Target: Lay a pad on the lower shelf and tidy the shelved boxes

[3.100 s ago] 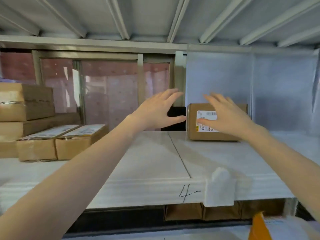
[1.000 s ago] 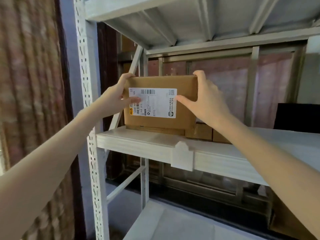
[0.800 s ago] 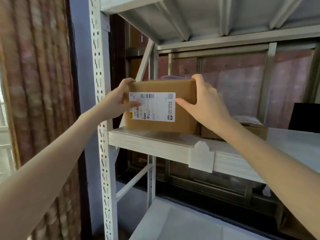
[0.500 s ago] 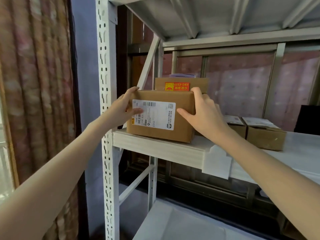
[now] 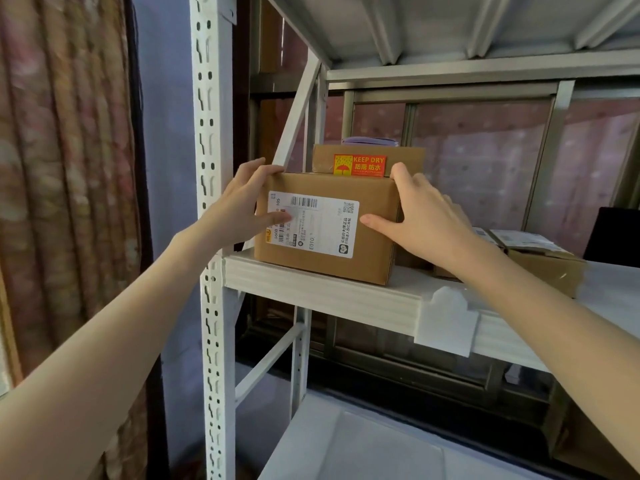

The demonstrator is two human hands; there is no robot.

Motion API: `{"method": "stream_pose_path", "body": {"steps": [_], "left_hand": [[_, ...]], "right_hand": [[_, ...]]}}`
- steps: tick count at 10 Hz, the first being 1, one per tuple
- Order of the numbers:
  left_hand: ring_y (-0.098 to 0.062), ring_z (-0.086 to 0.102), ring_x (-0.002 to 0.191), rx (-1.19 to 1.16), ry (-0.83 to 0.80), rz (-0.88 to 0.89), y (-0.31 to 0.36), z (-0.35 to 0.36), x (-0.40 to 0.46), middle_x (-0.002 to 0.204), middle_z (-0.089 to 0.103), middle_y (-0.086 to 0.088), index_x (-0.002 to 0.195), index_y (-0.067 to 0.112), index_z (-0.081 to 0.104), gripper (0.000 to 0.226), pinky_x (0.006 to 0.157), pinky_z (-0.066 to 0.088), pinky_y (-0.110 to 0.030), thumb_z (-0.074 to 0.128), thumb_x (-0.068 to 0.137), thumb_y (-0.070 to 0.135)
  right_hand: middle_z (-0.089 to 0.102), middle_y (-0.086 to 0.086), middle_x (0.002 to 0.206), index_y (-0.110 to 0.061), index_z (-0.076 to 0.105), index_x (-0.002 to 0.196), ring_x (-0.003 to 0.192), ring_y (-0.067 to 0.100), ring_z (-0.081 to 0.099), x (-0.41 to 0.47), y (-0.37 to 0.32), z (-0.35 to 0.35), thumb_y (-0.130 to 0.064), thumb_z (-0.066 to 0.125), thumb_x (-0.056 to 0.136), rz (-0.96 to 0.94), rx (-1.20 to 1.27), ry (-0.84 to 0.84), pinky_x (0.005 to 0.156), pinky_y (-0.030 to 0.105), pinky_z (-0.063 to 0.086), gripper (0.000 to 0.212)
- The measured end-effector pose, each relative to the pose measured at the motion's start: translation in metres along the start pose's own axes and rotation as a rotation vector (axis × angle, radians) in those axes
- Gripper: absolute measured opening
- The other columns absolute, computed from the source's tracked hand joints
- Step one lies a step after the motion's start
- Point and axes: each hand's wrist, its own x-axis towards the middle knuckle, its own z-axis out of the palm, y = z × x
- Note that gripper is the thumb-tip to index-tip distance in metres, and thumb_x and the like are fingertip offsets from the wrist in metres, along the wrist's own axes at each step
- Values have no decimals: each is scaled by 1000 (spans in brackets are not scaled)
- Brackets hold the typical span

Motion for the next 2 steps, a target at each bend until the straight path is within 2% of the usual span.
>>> {"method": "stream_pose_path", "body": {"steps": [1,2], "left_hand": [[-30,17,141,84,29,19,4,-5,-5,156,8,-4,142,26,27,77,110,27,-53,69,78,36],[-30,10,144,167,41,58,11,-10,-9,158,-2,-4,146,30,17,90,112,18,-55,70,75,44]], "right_hand": [[39,12,126,-19,26,128,117,31,43,-3,-4,-4,-57,56,80,13,-55,2,80,45,46,69],[34,12,126,-15,29,125,119,31,38,-2,-6,-6,-56,59,79,10,-81,36,79,45,47,69]]}}
